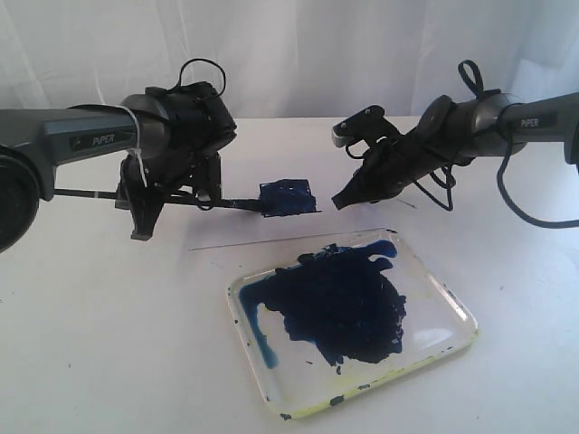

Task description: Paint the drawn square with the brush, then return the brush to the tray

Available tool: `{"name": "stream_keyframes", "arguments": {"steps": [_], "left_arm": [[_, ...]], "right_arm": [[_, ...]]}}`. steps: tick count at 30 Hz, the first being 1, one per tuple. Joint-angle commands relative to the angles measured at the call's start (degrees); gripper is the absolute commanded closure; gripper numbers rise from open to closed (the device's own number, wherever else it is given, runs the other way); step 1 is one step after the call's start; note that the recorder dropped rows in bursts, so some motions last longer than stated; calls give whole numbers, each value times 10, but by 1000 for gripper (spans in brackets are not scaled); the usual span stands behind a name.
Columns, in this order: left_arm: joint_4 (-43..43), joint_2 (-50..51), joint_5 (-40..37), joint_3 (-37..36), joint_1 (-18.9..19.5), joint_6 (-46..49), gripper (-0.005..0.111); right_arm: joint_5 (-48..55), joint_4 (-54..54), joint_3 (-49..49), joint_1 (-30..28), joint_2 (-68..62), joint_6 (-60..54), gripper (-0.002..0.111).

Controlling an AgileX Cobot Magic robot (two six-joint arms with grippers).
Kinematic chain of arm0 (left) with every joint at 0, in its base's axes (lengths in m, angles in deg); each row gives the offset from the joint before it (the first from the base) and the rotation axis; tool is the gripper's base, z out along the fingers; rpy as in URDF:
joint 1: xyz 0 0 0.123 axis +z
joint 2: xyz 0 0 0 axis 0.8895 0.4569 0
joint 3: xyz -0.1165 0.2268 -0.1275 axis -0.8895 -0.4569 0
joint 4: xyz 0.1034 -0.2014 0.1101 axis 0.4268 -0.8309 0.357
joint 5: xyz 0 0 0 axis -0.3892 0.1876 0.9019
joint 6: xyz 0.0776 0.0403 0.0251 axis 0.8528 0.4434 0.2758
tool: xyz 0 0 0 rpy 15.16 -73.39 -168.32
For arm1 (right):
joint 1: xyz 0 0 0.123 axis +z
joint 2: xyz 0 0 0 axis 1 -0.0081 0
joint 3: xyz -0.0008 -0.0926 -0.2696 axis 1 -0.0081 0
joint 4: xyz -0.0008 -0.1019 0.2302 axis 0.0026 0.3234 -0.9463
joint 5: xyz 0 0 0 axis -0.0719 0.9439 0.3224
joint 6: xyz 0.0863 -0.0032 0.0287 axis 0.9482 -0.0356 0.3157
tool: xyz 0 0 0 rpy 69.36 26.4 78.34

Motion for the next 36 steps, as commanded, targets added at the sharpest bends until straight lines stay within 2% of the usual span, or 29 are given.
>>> {"name": "stream_keyframes", "arguments": {"steps": [1, 5, 14, 26, 31, 36], "left_arm": [[17, -22, -56, -2, 1, -9, 107], [50, -23, -56, -2, 1, -24, 107], [-2, -26, -56, -2, 1, -6, 107], [-2, -3, -56, -3, 1, -15, 107], [25, -3, -56, -3, 1, -15, 107], [28, -3, -56, -3, 1, -45, 107]], "right_arm": [[13, 15, -5, -1, -12, 0, 108], [13, 15, -5, -1, -12, 0, 108], [13, 15, -5, -1, -12, 0, 108], [14, 15, -5, -1, -12, 0, 108], [14, 15, -5, -1, -12, 0, 108], [14, 15, -5, -1, -12, 0, 108]]}}
